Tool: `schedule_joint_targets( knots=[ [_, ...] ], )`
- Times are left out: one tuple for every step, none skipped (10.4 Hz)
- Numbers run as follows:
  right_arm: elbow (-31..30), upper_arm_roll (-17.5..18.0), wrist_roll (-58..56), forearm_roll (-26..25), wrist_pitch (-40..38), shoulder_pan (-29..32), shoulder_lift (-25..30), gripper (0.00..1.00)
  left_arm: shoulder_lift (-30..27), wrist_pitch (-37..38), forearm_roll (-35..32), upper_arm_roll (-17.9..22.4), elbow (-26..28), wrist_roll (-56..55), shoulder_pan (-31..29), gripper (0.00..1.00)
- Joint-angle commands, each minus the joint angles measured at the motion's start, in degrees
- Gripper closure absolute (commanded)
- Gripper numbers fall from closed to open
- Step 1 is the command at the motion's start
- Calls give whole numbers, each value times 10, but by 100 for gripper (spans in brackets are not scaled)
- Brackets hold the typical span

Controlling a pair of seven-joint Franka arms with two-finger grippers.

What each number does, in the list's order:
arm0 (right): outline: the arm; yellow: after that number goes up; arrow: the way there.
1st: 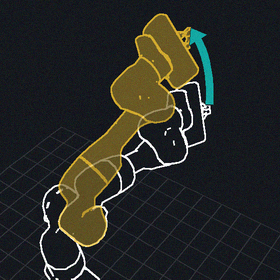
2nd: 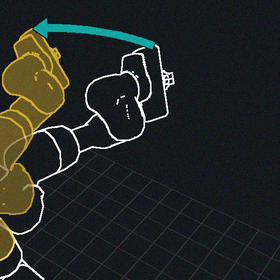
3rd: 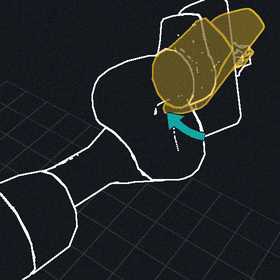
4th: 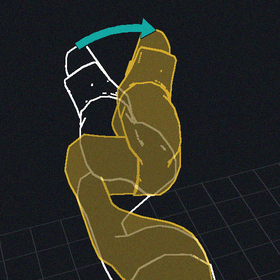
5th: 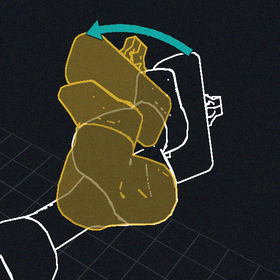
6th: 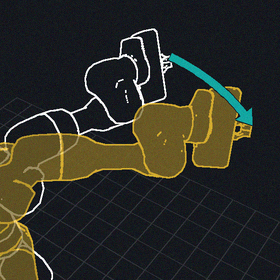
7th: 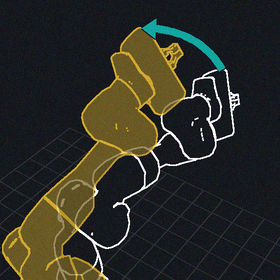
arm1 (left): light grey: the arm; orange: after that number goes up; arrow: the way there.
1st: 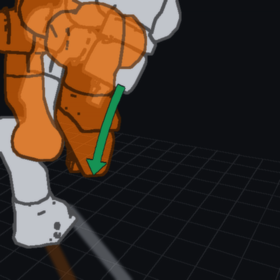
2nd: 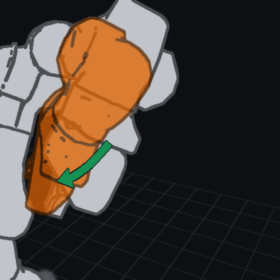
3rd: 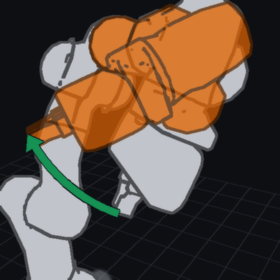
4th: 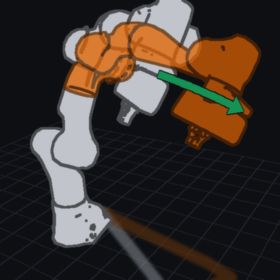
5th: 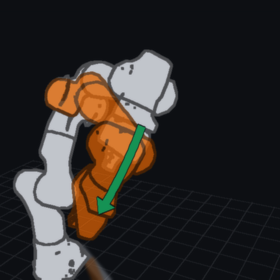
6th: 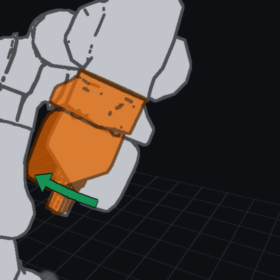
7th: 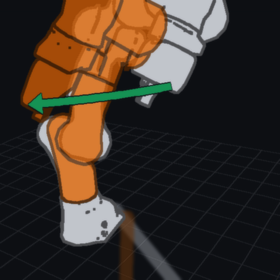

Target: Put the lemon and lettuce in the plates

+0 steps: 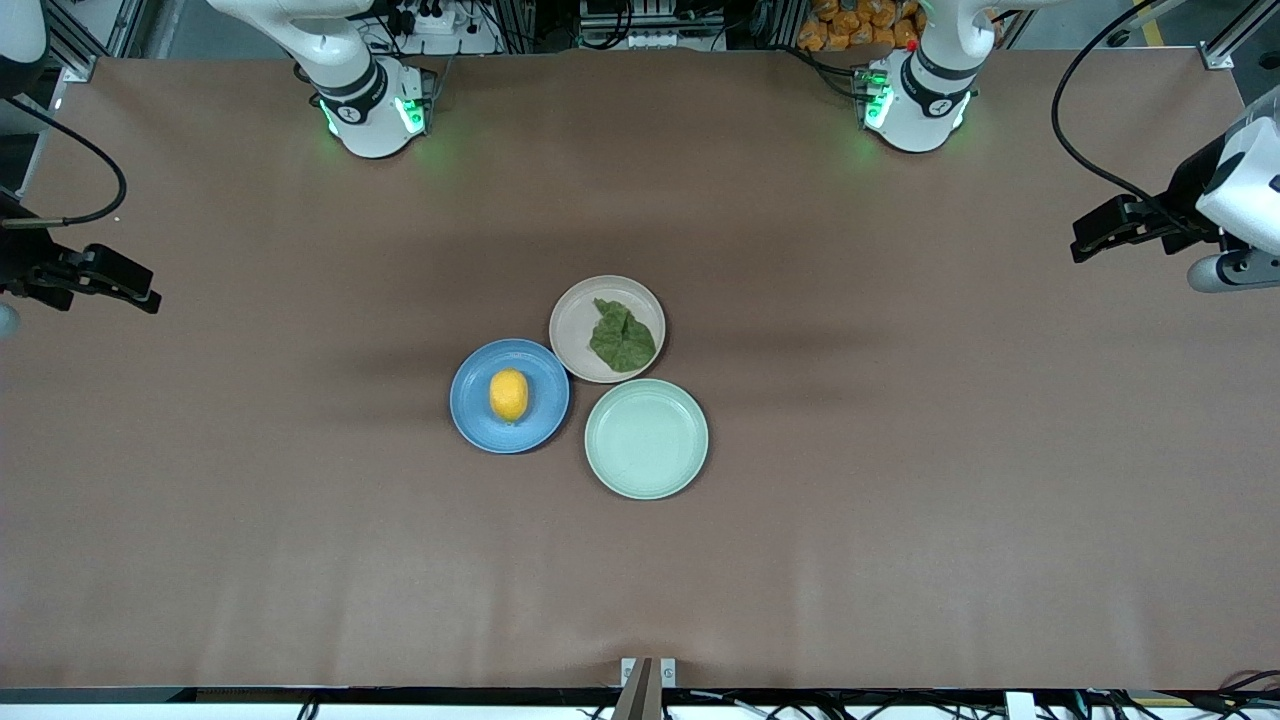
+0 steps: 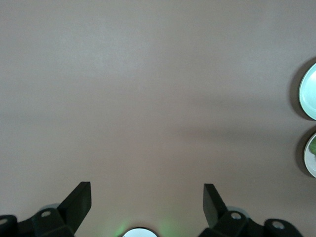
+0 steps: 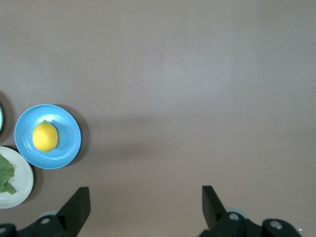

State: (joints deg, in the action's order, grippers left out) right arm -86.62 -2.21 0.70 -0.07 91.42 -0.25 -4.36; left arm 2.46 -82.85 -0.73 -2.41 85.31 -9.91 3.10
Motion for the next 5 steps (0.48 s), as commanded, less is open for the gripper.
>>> schedule_joint_targets(
  knots=[
    [-13,-3,-2,-10,4,-4,13,0,-8,7,4,6,2,17,2,0],
    [-13,-3,-2,-10,4,-3,13,0,-9,7,4,6,2,17,2,0],
    [-13,-3,-2,-10,4,-3,13,0,-8,7,4,6,2,17,2,0],
    [-13,-3,-3,-10,4,-3,12,0,-9,7,4,6,2,17,2,0],
    [-13,-3,-3,-10,4,-3,12,0,-9,7,4,6,2,23,2,0]
  ],
)
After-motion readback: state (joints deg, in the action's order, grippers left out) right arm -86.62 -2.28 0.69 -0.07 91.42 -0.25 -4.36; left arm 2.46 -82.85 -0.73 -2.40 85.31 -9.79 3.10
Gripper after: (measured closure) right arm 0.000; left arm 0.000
